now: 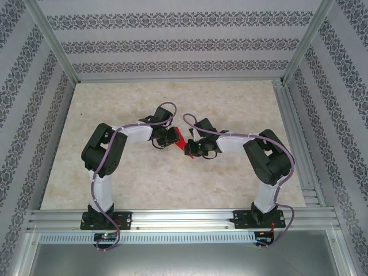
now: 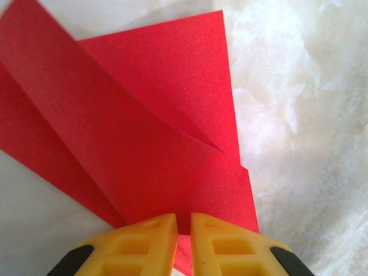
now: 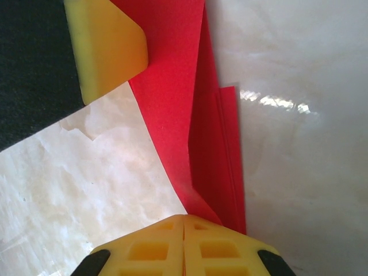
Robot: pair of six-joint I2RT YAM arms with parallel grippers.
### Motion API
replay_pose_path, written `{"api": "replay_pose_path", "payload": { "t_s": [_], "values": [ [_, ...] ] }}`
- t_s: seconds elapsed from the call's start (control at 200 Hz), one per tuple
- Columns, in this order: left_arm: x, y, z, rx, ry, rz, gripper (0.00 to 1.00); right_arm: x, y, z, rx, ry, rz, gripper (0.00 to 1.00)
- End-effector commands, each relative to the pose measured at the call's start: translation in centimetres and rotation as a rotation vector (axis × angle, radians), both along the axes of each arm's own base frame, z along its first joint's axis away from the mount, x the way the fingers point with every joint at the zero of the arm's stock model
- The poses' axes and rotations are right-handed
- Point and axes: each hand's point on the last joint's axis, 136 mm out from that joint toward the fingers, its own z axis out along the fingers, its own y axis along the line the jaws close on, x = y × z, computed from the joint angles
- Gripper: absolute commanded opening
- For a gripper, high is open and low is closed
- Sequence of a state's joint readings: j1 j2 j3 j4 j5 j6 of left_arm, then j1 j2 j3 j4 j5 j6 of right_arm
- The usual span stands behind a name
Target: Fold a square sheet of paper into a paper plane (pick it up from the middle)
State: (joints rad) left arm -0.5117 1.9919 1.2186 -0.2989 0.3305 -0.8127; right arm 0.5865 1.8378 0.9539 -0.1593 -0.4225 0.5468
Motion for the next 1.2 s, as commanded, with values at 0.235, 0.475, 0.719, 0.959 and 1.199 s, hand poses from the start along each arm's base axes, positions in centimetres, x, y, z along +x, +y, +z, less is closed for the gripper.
{"api": "replay_pose_path", "payload": {
  "t_s": [0.235, 0.475, 0.719, 0.959, 1.199],
  "values": [
    [-2.3, 2.7, -4.6, 0.156, 0.11, 0.022, 0.17, -2.2, -3.3, -3.5, -0.123, 0.084, -0.012, 0.08],
    [-2.3, 2.8, -4.7, 0.158, 0.112, 0.024, 0.17, -1.3, -1.9, 0.6, 0.017, 0.02, -0.004, 0.08],
    [-2.2, 2.6, -4.6, 0.153, 0.11, 0.022, 0.17, -2.6, -2.2, -0.3, 0.016, 0.064, 0.022, 0.08],
    [-2.2, 2.6, -4.6, 0.154, 0.109, 0.022, 0.17, -3.6, -4.4, -3.1, -0.079, 0.119, -0.024, 0.08],
    [-2.1, 2.6, -4.5, 0.153, 0.108, 0.021, 0.17, -1.4, -2.8, 2.7, 0.035, -0.009, -0.028, 0.09]
  ]
}}
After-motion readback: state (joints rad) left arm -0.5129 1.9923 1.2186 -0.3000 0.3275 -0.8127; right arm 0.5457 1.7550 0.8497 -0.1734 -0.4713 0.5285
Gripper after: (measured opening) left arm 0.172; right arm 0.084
